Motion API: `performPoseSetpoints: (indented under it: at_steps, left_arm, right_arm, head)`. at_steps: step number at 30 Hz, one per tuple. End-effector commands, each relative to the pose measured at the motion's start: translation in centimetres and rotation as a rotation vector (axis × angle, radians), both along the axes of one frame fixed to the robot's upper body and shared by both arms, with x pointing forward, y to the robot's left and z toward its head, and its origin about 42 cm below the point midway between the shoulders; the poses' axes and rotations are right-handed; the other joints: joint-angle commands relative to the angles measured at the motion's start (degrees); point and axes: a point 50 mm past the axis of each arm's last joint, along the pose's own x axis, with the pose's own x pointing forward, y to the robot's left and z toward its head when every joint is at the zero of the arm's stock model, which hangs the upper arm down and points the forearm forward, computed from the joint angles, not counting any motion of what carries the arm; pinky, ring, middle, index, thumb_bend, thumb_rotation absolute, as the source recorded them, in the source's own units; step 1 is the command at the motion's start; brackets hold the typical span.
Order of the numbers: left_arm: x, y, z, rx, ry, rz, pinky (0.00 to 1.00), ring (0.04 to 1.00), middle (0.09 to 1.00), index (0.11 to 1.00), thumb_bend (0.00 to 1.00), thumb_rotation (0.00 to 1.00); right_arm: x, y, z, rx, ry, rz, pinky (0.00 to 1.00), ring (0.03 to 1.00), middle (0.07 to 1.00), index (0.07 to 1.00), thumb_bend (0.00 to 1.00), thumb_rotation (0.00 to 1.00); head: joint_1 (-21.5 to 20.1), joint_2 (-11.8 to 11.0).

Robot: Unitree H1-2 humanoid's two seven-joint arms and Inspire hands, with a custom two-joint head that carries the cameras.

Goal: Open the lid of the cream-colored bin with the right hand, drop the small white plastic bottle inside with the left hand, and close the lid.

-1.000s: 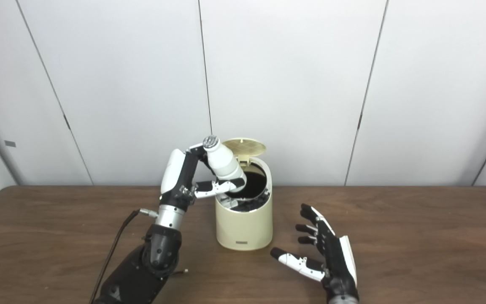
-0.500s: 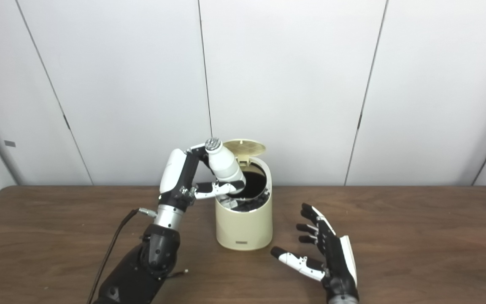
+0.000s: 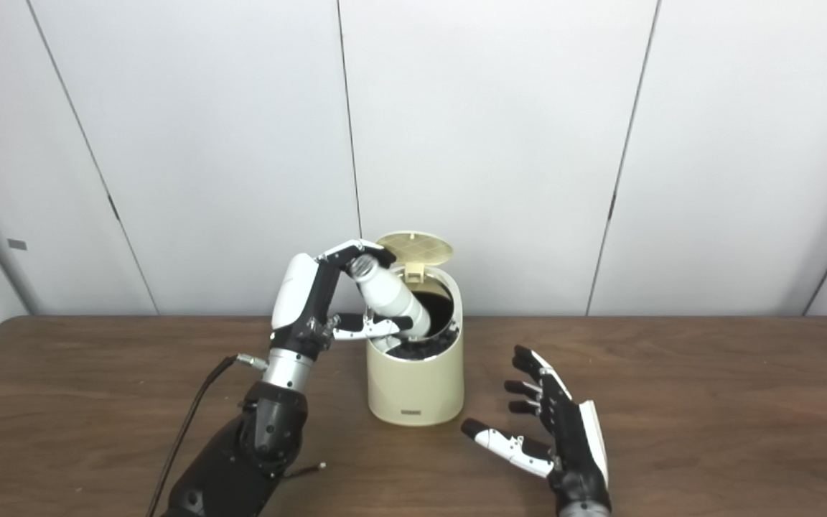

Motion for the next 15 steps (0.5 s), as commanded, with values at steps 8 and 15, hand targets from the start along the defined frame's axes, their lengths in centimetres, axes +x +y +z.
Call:
performPoseSetpoints:
  at_steps: [8,15]
  left_arm:
    - [0.13,-0.15,-0.22,0.058,-0.006,-0.009,0.55,0.626,0.666,0.673,0.89,0.02]
    - [0.19,-0.14,-0.17,0.061,-0.012,-0.003,0.54,0.619,0.660,0.666,0.88,0.03]
  right_arm:
    - [0.66,0.39,2.29,0.007,-0.097,0.011,0.65,0.741,0.845,0.837,0.75,0.27]
    - [0.69,0.43,2.28,0.000,-0.095,0.011,0.64,0.739,0.847,0.837,0.76,0.27]
  head:
    - [-0.06,0.22]
    - [0.13,0.38]
